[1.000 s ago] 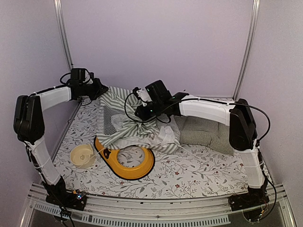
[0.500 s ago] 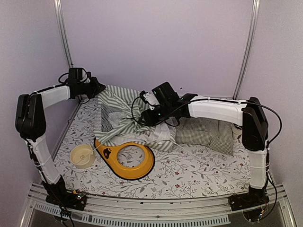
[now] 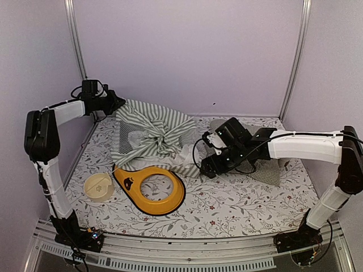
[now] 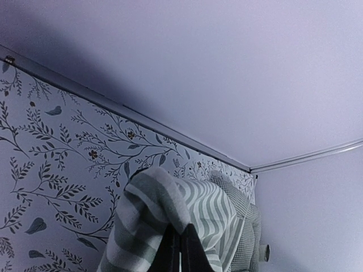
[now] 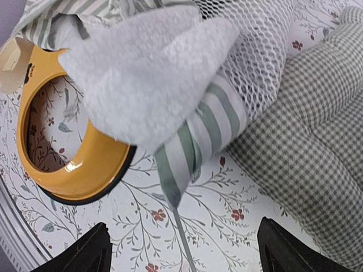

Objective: Set up the pet tent
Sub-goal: Pass from the left arm to the right

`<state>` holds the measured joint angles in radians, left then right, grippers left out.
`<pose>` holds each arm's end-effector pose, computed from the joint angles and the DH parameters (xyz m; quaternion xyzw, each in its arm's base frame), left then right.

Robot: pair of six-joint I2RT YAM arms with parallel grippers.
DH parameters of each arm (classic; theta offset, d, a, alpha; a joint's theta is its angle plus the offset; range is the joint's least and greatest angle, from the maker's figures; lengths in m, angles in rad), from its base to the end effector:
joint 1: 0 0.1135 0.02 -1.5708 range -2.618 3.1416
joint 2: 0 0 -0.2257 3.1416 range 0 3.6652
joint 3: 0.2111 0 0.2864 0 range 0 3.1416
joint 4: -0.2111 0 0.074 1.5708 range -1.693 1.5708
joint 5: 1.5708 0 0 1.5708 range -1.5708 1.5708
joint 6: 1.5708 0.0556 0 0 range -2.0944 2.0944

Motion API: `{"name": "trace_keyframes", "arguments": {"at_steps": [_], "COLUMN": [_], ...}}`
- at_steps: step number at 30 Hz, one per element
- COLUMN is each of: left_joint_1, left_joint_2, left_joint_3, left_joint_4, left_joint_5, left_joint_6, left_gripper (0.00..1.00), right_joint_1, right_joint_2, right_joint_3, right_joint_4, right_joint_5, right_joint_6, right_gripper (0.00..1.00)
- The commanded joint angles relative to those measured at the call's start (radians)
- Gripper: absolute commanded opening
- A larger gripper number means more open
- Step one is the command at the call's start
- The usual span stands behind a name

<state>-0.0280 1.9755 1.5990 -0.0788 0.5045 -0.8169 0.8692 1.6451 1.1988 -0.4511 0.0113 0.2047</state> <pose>0.5006 -0.0409 0.2199 -0.1938 0.8093 -0.4033 0.3806 0.2561 0.3021 0.1705 -0.3061 0.8928 0.1644 0.2866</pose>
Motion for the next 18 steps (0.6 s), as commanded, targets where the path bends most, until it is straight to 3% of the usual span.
{"name": "trace_keyframes", "arguments": {"at_steps": [1,9,12,16,18], "left_joint_1": [0.032,0.04,0.04,0.041,0.038], "left_joint_2": [0.053,0.105,0.111,0.122,0.127], "left_joint_3": [0.061,0.136,0.138,0.143,0.146], "left_joint_4": [0.037,0.001,0.002,0.007,0.009], "left_joint_5": [0.019,0.038,0.038,0.041,0.043], "left_joint_6": [-0.007,0.009,0.007,0.0,-0.006], "left_gripper": [0.0,0.0,0.0,0.0,0.0], "right_joint_1": [-0.006,-0.006,-0.006,-0.006,-0.003], "right_joint_2": [-0.079,-0.096,-0.106,-0.08,-0.049], "right_joint_3": [-0.079,-0.168,-0.184,-0.156,-0.12], "right_joint_4": [-0.057,-0.104,-0.102,-0.068,-0.043], "right_joint_5": [0.035,0.065,0.061,0.033,0.017], "right_joint_6": [0.064,0.096,0.098,0.084,0.069], "right_gripper": [0.9,0.67,0.5,0.12,0.0]}}
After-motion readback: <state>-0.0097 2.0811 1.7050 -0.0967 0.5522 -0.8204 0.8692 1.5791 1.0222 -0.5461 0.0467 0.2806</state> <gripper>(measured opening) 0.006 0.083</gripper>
